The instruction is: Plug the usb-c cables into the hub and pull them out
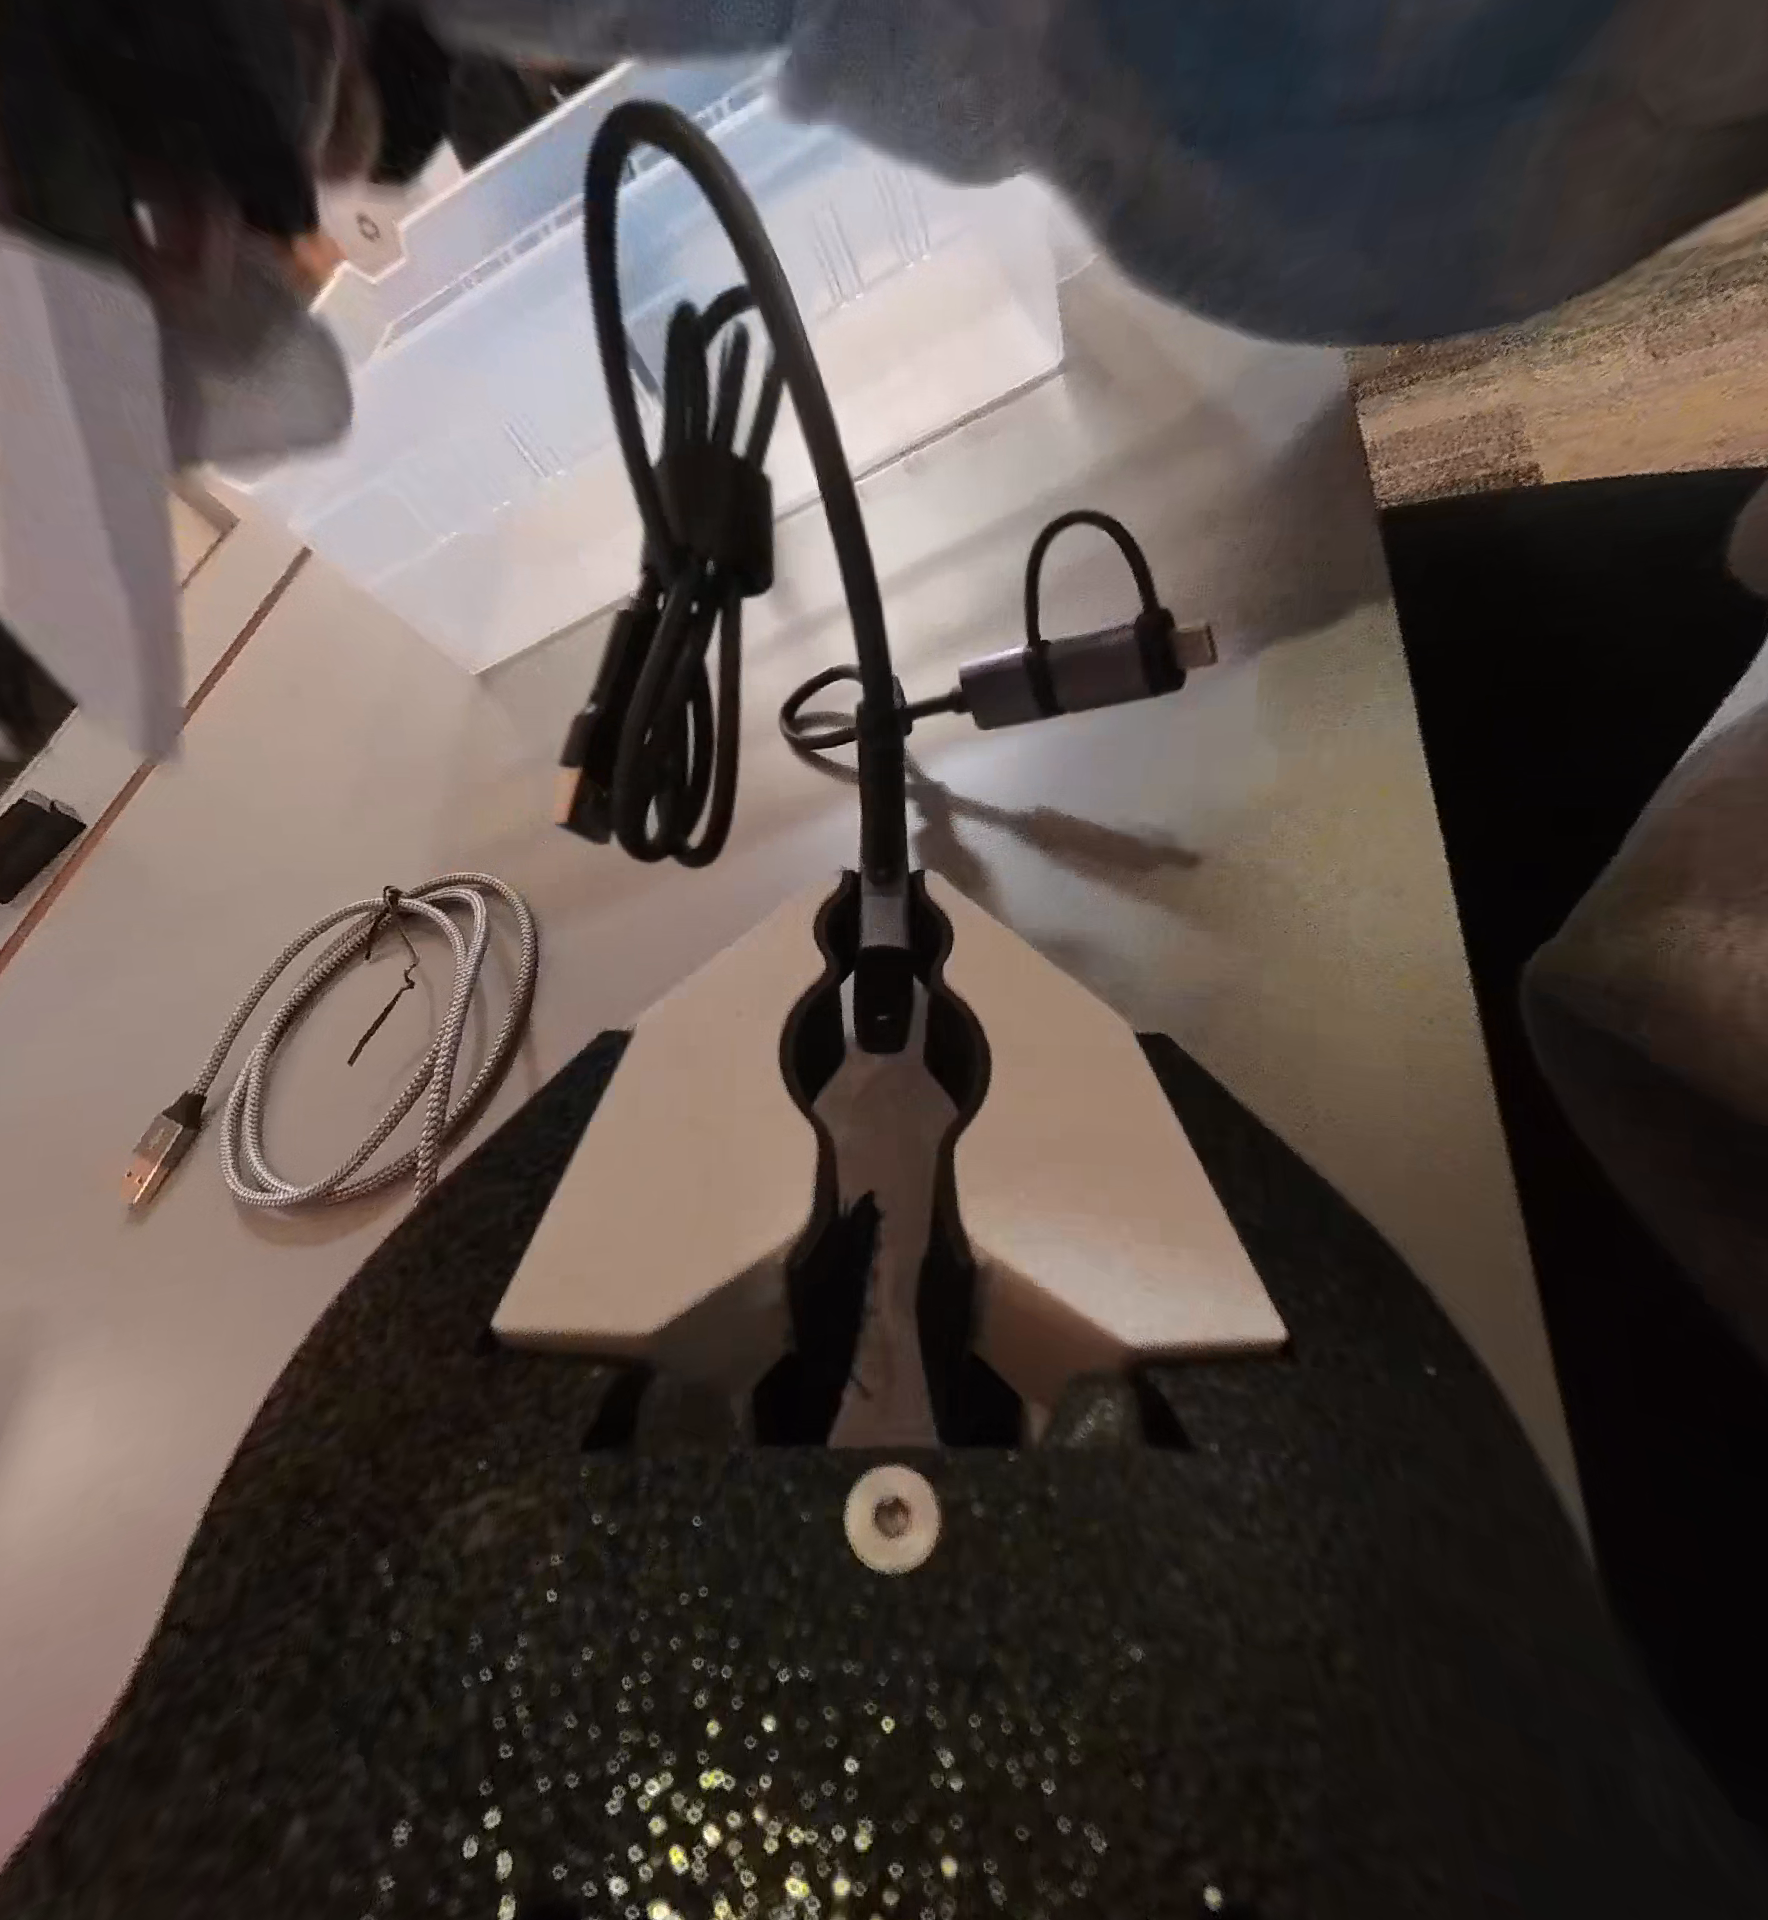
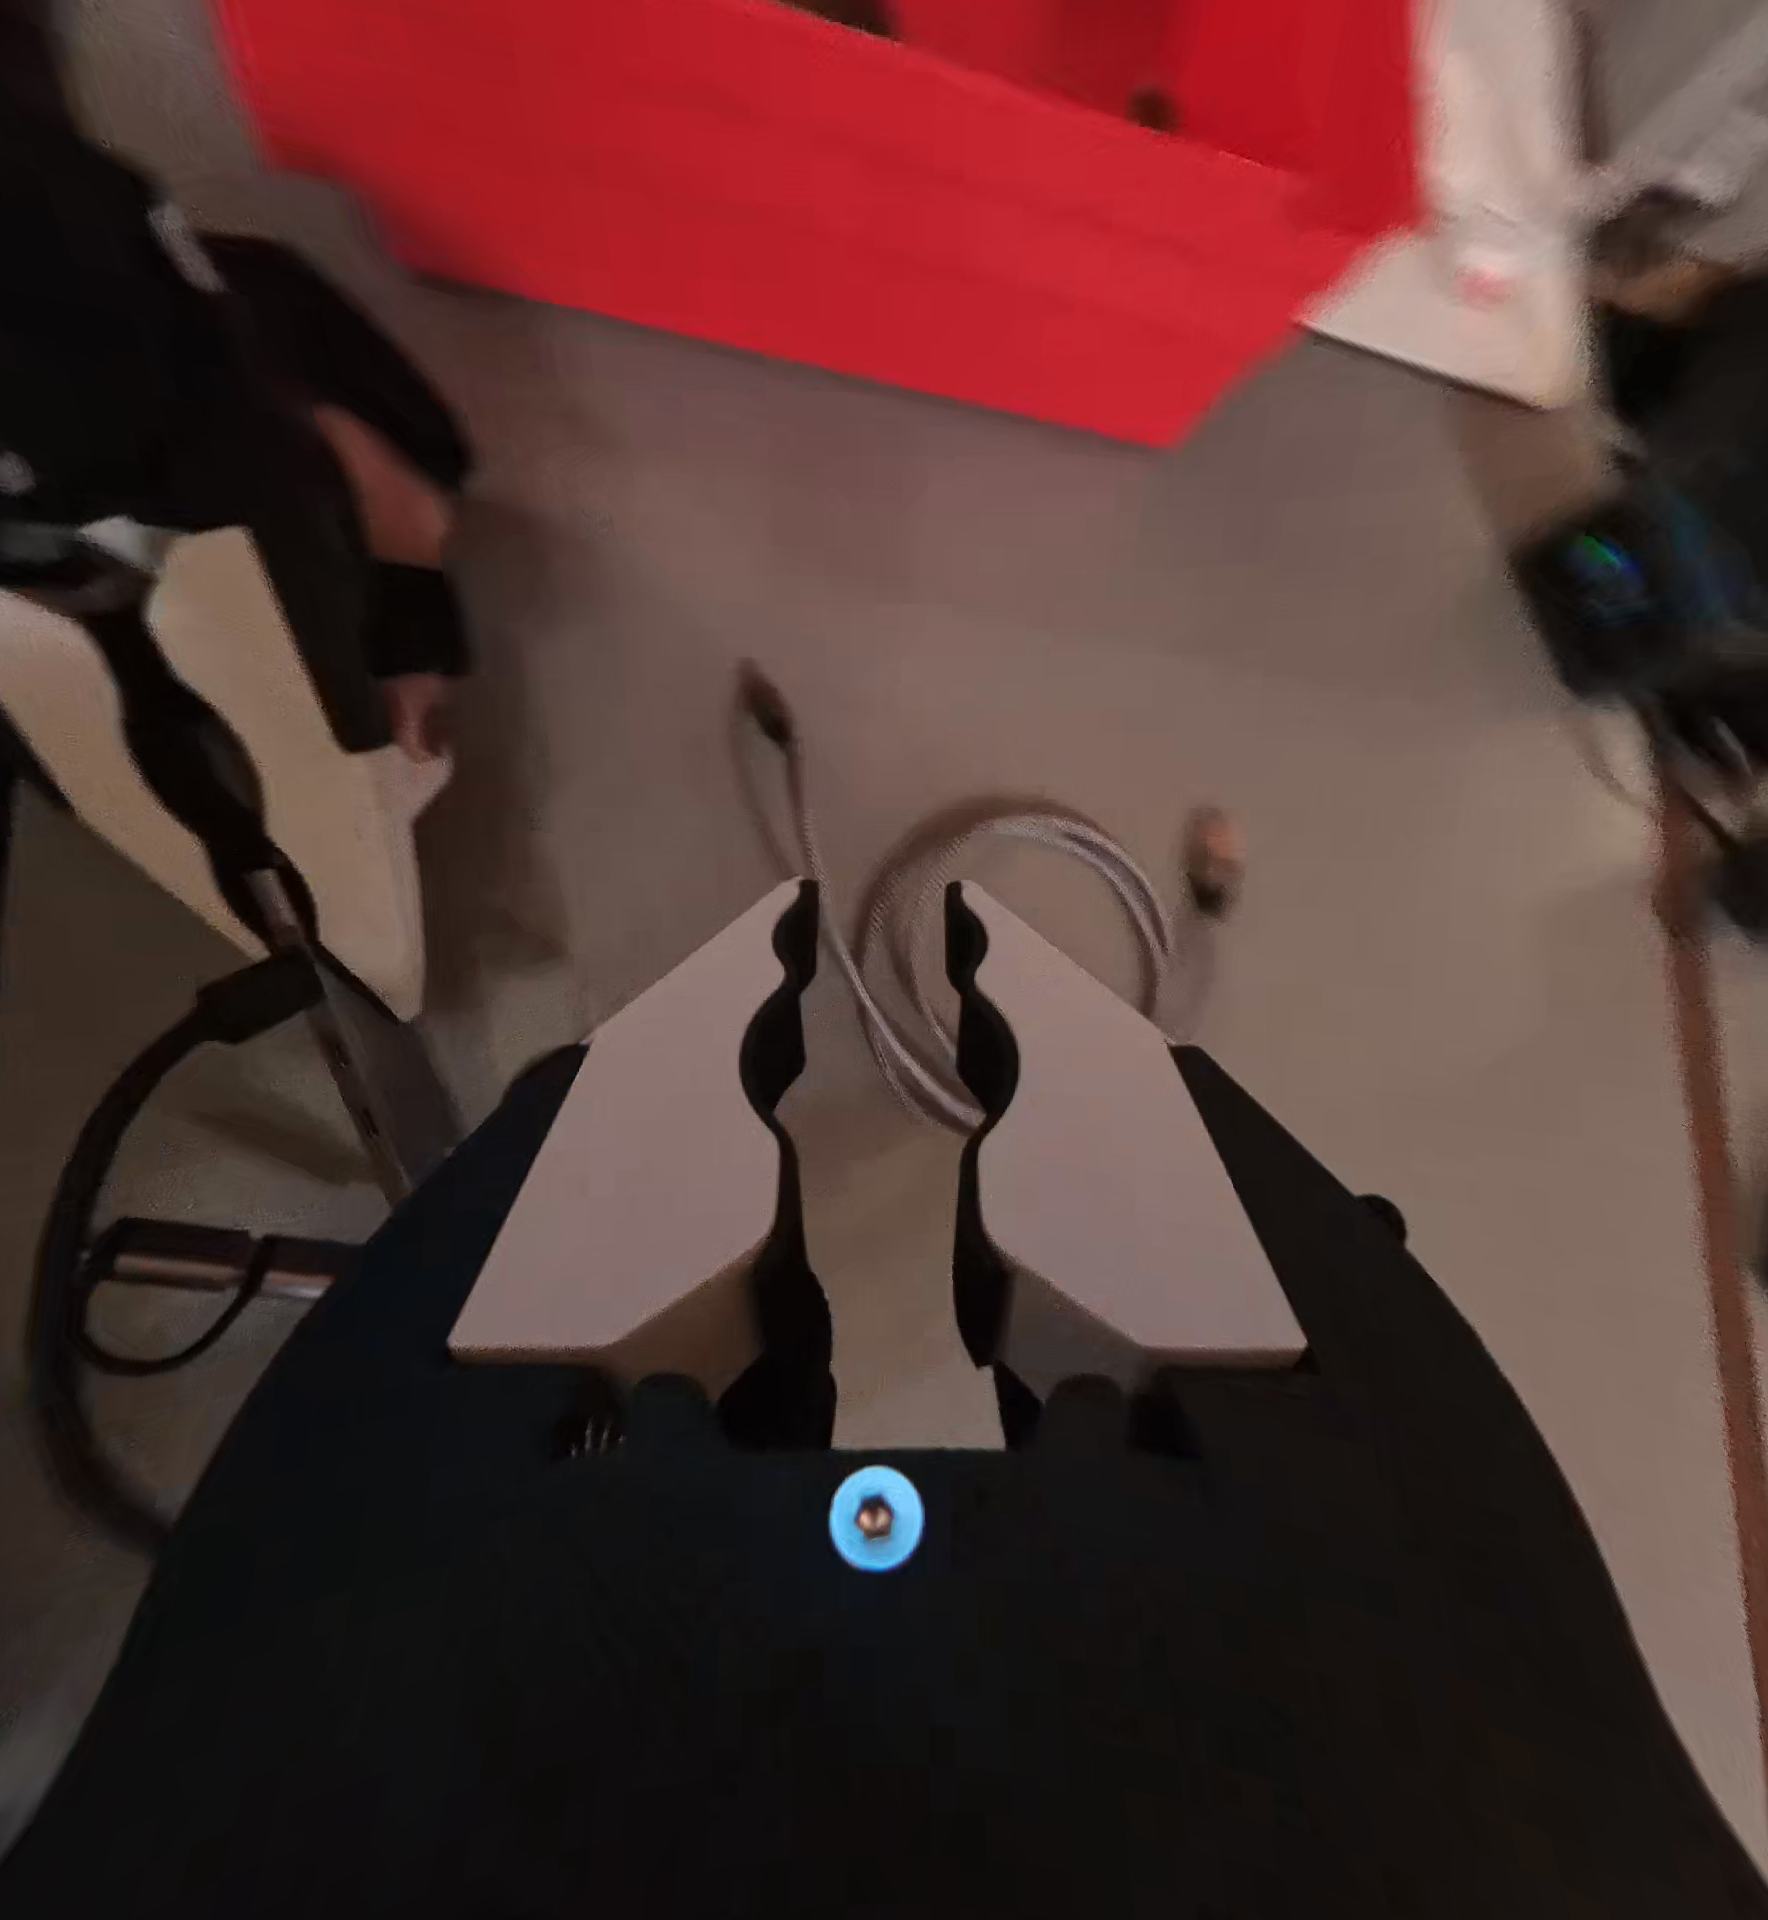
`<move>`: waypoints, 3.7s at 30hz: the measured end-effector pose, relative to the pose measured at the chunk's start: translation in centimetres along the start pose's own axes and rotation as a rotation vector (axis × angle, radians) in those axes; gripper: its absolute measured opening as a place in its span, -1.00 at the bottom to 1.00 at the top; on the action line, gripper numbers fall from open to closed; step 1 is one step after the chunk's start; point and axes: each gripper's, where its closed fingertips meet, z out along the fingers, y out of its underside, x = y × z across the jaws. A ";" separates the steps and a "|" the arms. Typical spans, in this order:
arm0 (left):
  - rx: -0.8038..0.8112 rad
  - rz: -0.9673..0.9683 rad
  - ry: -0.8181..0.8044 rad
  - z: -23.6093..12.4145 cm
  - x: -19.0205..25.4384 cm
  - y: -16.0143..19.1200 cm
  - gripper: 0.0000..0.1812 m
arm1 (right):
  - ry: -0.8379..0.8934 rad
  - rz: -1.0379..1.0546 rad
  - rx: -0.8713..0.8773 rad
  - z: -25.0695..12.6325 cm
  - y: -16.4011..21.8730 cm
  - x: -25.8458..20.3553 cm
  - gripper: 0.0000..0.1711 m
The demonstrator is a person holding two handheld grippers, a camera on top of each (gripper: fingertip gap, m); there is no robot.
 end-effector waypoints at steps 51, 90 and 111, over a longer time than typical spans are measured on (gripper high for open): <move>-0.140 -0.532 -0.055 -2.1 -4.0 -0.3 -0.93 | 0.027 -0.882 -0.589 -2.7 3.7 -4.6 -0.97; -0.286 -0.412 -0.144 -0.7 -3.0 -1.6 -0.93 | 0.272 -1.154 -0.887 -3.2 5.8 -5.5 -0.98; -0.301 -0.428 -0.125 -0.3 -2.7 -1.3 -0.93 | 0.292 -1.149 -0.893 -3.1 6.7 -5.6 -0.98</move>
